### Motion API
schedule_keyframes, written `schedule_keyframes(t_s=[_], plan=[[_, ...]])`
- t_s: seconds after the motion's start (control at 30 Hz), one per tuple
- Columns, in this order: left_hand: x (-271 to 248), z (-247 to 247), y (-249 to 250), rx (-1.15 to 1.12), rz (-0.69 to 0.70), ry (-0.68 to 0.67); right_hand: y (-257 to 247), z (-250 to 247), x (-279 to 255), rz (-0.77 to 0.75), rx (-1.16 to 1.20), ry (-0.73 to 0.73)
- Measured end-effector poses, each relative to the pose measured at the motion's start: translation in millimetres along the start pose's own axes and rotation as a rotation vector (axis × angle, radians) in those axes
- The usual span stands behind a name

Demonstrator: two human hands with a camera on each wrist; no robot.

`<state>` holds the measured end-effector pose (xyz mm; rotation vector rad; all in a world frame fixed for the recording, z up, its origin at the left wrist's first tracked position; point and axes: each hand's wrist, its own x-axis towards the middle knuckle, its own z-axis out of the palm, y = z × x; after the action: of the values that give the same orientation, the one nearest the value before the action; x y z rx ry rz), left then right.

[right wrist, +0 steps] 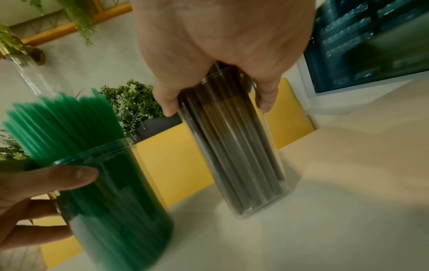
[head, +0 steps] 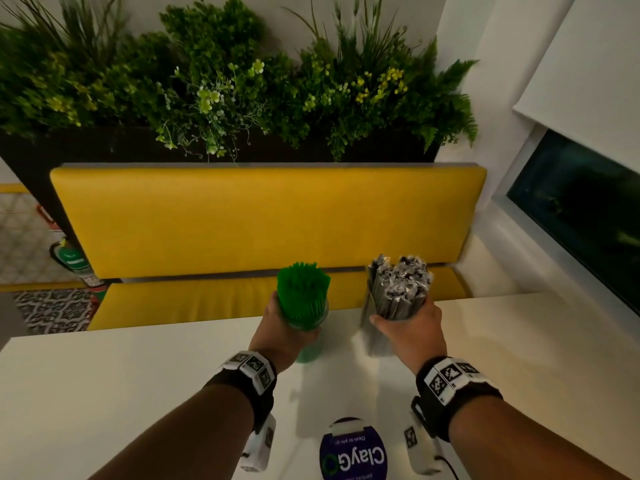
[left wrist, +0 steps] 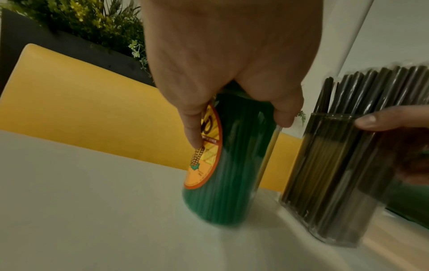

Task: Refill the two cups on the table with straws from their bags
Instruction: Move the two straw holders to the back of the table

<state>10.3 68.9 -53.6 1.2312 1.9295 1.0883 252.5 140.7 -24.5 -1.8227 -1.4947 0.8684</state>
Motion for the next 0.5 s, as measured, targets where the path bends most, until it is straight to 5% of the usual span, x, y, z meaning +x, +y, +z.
schedule_keyframes(t_s=[0.17,0.5], plan=[[5.6,1.9,-6.3,0.027,0.016,-0.005,41.1,20.7,40.9,0.011,0.008,-0.087],[-2.0,1.9,-3.2,-0.012,0.004,0.013,36.2,20.2,38.6,-0.005,0.051,-0.083]])
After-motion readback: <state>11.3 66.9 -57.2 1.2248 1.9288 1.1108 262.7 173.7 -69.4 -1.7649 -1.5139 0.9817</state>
